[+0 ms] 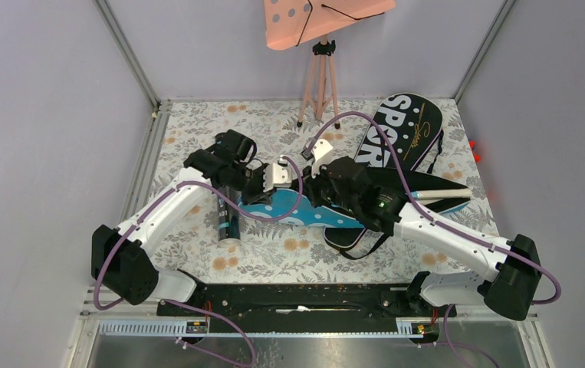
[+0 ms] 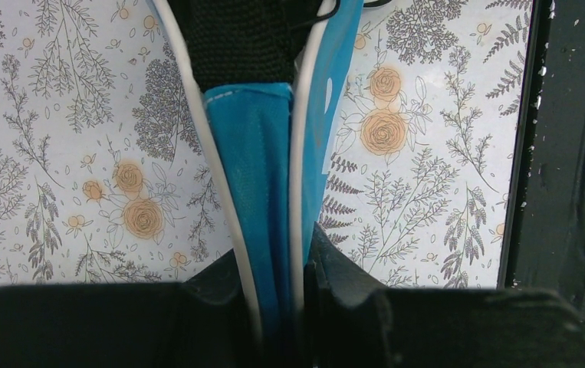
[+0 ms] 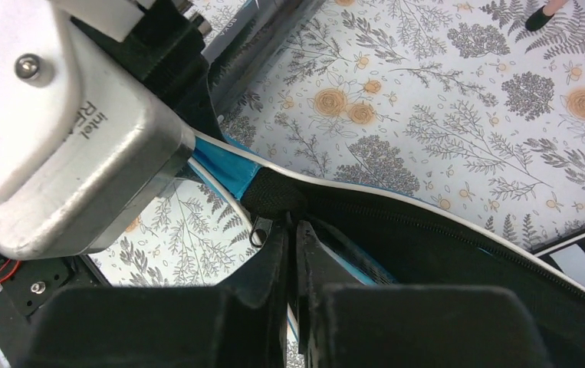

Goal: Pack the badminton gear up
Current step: Adjust the racket in the racket bag.

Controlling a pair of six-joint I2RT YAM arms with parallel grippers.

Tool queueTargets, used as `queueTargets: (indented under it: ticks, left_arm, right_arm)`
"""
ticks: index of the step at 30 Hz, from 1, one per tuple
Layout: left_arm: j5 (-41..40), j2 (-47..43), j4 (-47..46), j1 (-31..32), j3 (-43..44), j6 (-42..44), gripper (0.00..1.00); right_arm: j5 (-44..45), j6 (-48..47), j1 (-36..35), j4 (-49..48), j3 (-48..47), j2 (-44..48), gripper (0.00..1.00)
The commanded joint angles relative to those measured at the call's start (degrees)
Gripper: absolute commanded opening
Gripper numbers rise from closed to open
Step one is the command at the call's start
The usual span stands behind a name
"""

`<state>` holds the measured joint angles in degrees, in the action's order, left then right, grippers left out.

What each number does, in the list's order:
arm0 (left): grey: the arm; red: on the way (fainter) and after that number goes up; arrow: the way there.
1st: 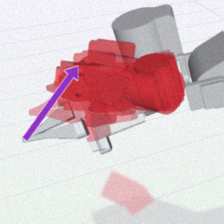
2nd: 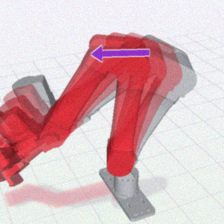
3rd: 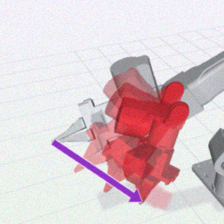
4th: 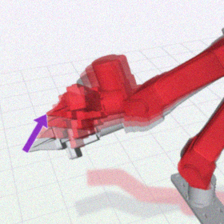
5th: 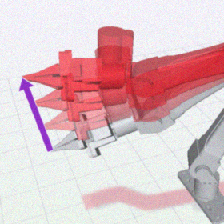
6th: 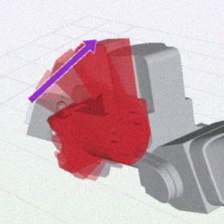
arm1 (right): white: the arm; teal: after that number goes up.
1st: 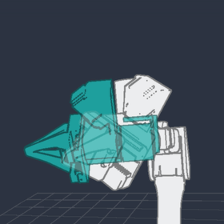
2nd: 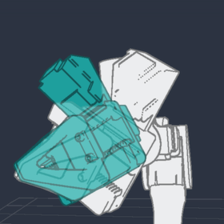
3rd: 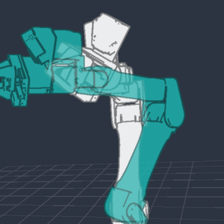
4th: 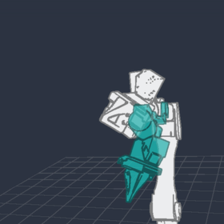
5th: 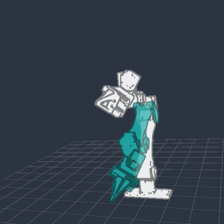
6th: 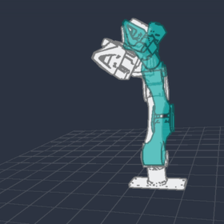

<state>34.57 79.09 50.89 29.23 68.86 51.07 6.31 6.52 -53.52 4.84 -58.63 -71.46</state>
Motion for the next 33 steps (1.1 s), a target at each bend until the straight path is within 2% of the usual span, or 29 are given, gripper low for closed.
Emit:
queueTargets:
  ticks: [1,4,7,9,11,14,19,21,25,27,29,31,33]
  left_arm:
    - [1.3,0.1,1.7,0.3,-1.9,0.8,0.0]
    - [-0.7,-0.2,1.7,0.3,-2.0,1.2,0.0]
    - [-2.8,-0.9,0.9,0.3,-2.7,1.5,0.0]
    - [-3.0,-1.6,0.5,0.3,-3.1,1.4,0.0]
    - [-2.3,-2.3,0.8,0.3,-3.3,1.7,0.0]
    - [-0.2,-2.7,1.6,0.3,-3.5,2.4,0.0]
    - [4.1,-1.3,4.7,0.3,-2.2,4.2,0.0]
    - [4.7,-0.7,5.4,0.3,-1.8,4.5,0.0]
    - [5.5,-0.5,6.1,0.3,-1.6,4.7,0.0]
    - [6.0,-0.4,6.5,0.3,-1.1,4.5,0.0]
    - [7.1,-0.3,7.1,0.3,-0.6,4.5,0.0]
    - [8.2,-0.1,7.8,0.3,-0.3,4.7,0.0]
    - [8.6,0.2,8.2,0.3,-0.1,4.9,0.0]
  right_arm:
    - [0.2,-1.4,0.1,2.3,-4.7,0.2,0.0]
    - [6.7,-4.9,0.1,16.0,-10.4,-0.2,0.0]
    - [18.4,-11.4,0.1,28.8,-16.7,-1.2,0.0]
    - [29.4,-15.8,0.1,31.8,-17.8,-2.0,0.0]
    - [40.4,-23.0,0.1,28.7,-15.6,-3.2,0.0]
    - [53.0,-35.1,0.1,15.9,-11.2,-6.3,0.0]
    - [52.7,-62.0,-0.1,-29.7,2.6,-9.0,0.0]
    - [50.6,-69.6,0.0,-49.2,7.2,-11.0,0.0]
    - [49.4,-76.4,0.0,-62.5,9.7,-15.9,0.0]
    - [51.4,-76.5,-0.1,-66.5,8.2,-19.2,0.0]
    - [53.5,-71.3,-0.4,-61.9,5.7,-20.3,0.0]
    - [50.9,-54.1,-0.7,-48.0,4.3,-19.0,0.01]
    - [40.0,-35.9,-0.4,-32.0,3.7,-15.7,0.05]
